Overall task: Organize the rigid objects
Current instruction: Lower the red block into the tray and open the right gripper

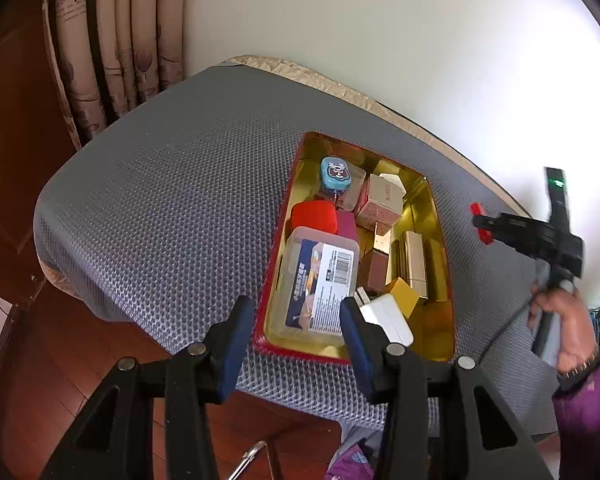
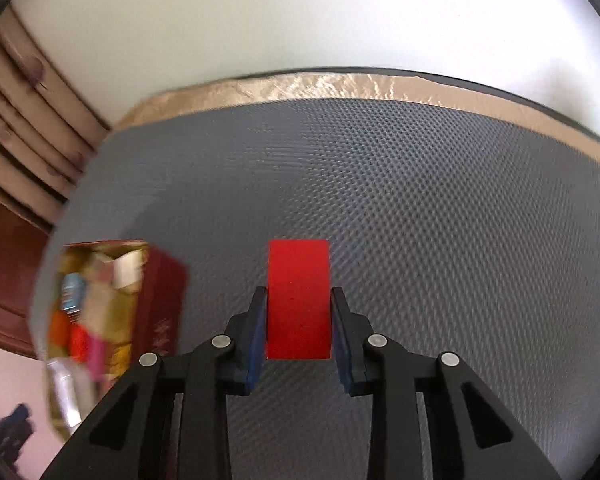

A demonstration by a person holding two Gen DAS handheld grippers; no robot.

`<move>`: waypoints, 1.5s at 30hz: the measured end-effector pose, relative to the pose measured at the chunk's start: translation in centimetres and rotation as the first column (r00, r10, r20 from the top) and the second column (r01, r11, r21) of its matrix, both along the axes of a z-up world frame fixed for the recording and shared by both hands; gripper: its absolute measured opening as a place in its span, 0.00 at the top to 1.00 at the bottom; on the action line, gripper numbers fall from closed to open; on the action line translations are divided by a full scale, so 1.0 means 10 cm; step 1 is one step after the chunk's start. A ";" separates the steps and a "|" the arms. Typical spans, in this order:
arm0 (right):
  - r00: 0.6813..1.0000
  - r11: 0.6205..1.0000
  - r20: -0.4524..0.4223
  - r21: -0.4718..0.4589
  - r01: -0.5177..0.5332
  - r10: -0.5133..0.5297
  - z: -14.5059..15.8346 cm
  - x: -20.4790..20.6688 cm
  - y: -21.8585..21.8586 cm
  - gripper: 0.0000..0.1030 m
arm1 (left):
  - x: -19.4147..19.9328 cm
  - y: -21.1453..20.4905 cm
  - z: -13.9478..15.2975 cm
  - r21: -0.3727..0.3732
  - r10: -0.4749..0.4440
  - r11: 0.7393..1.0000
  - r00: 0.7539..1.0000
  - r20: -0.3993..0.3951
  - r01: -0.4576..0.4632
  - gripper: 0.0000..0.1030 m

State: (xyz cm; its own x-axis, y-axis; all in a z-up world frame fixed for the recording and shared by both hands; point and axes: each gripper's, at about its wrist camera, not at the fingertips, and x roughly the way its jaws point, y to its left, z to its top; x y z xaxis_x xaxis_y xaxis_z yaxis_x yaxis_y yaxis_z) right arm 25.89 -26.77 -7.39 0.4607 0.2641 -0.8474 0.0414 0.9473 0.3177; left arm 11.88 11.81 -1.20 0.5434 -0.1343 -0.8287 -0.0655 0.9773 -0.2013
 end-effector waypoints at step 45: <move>0.912 0.952 0.273 -0.101 -0.288 0.305 0.34 -0.87 1.61 0.46 | -0.21 -0.05 -0.11 0.119 0.012 0.992 0.990 0.139 -0.029 0.56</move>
